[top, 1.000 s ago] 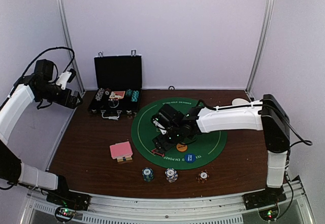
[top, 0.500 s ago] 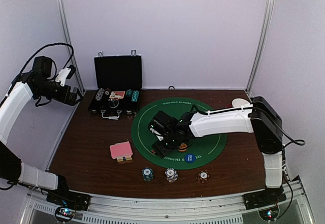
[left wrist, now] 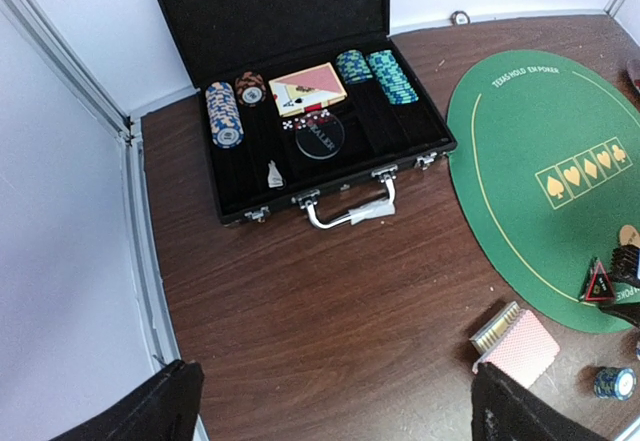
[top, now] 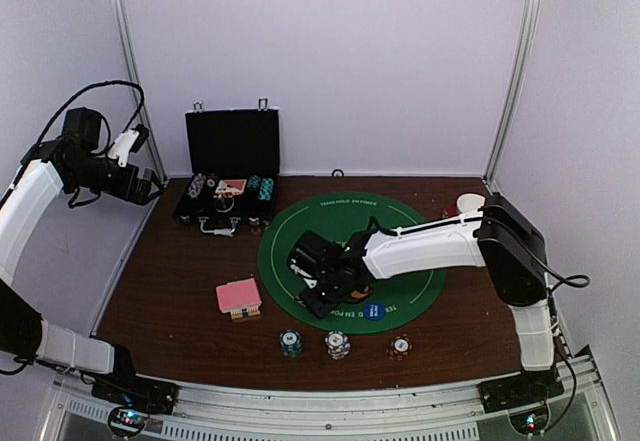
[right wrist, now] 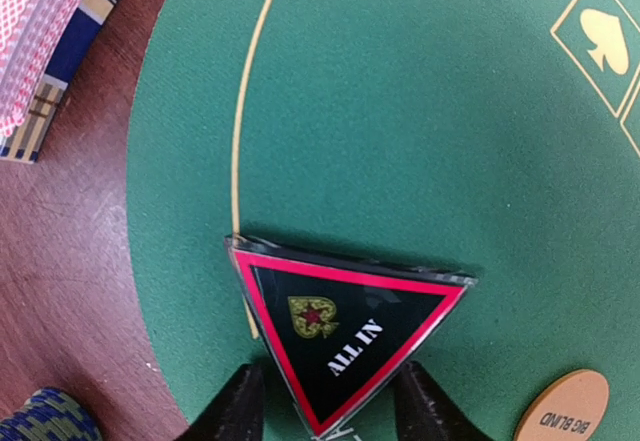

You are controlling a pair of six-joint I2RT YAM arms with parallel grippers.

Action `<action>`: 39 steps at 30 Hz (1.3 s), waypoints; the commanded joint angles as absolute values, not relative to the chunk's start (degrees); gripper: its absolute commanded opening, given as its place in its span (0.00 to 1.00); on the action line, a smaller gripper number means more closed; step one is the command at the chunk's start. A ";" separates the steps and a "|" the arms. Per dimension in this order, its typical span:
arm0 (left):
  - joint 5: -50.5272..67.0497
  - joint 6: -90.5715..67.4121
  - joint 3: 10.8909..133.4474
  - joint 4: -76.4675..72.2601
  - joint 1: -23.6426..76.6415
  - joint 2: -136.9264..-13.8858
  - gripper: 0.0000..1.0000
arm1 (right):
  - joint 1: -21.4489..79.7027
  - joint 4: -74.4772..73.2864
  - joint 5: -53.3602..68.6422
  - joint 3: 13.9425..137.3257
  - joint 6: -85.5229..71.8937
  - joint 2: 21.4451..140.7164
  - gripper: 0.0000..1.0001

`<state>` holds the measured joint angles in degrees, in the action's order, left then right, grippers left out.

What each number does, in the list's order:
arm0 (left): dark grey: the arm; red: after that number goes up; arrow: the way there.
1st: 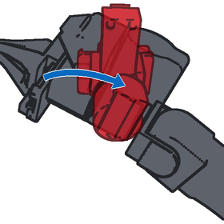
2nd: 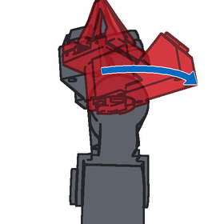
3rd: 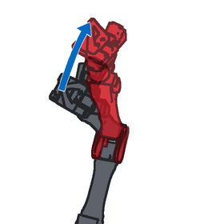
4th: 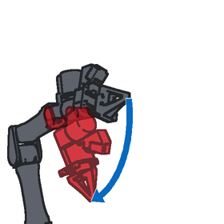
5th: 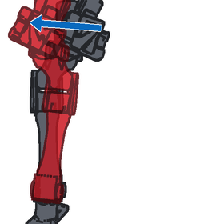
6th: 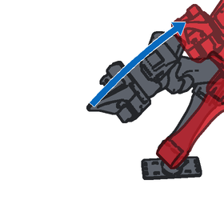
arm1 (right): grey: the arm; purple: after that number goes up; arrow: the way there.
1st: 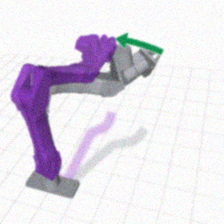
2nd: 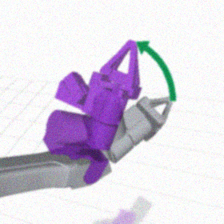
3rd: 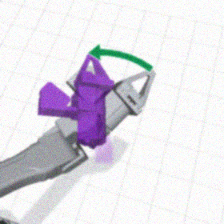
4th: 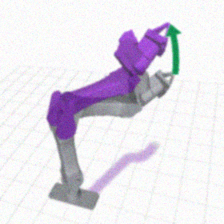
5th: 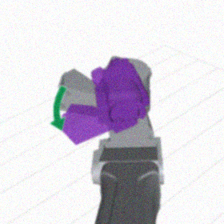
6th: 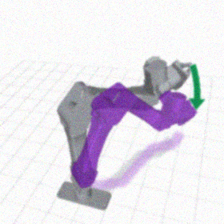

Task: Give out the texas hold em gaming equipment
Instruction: Move the all-in button to the poker table mat.

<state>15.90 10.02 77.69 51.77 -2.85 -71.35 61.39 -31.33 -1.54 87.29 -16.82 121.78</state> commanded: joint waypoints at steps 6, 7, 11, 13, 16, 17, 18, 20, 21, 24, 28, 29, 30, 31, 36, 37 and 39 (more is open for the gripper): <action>16.87 9.91 79.28 51.69 -3.25 -70.47 0.97 | 60.41 -31.99 -2.27 92.58 -15.98 127.50 0.33; 16.88 9.88 79.28 51.68 -3.25 -70.57 0.98 | 60.20 -32.30 -2.38 93.91 -15.85 128.10 0.32; 16.98 9.82 79.28 51.68 -3.25 -70.48 0.98 | 59.09 -33.68 -2.76 99.89 -15.49 131.12 0.29; 17.09 9.84 79.04 51.70 -3.25 -70.25 0.98 | 58.73 -34.38 -2.86 103.83 -15.34 132.79 0.28; 17.04 10.05 78.68 51.86 -3.25 -69.84 0.98 | 58.54 -35.62 -2.36 109.05 -15.08 135.72 0.27; 16.98 10.06 78.60 51.88 -3.25 -69.72 0.98 | 58.52 -36.01 -2.39 110.73 -15.04 136.76 0.26; 16.97 10.16 78.52 51.97 -3.25 -69.50 0.97 | 58.53 -36.55 -2.43 112.45 -15.14 137.69 0.26; 17.02 10.28 78.31 52.09 -3.25 -69.25 0.98 | 58.45 -37.30 -3.06 115.47 -15.25 139.39 0.25; 17.02 10.35 78.31 52.18 -3.25 -69.12 0.97 | 58.45 -37.36 -3.23 116.71 -15.41 140.13 0.24; 17.12 10.39 78.29 52.43 -3.25 -68.83 0.98 | 58.35 -37.93 -3.73 119.86 -15.71 141.62 0.25; 17.52 10.55 78.18 52.81 -3.25 -68.73 0.97 | 58.36 -37.89 -4.99 119.75 -15.69 140.04 0.33; 17.66 10.55 78.03 52.82 -3.25 -68.75 0.97 | 58.28 -37.56 -5.22 118.62 -15.65 138.31 0.40; 17.74 10.55 78.09 52.82 -3.25 -68.73 0.98 | 58.27 -37.22 -5.64 117.06 -15.66 136.64 0.48; 17.91 10.55 78.11 52.94 -3.25 -68.77 0.98 | 58.27 -36.81 -6.00 115.12 -15.66 134.68 0.56; 17.89 10.63 78.56 53.00 -3.25 -68.92 0.97 | 58.06 -33.36 -8.09 100.02 -16.78 122.70 0.79; 17.90 10.63 78.69 53.06 -3.25 -68.96 0.98 | 57.97 -33.17 -8.50 97.56 -17.25 120.58 0.81; 17.93 10.60 79.19 53.37 -3.25 -69.18 0.97 | 57.80 -33.33 -9.32 92.67 -18.56 116.98 0.84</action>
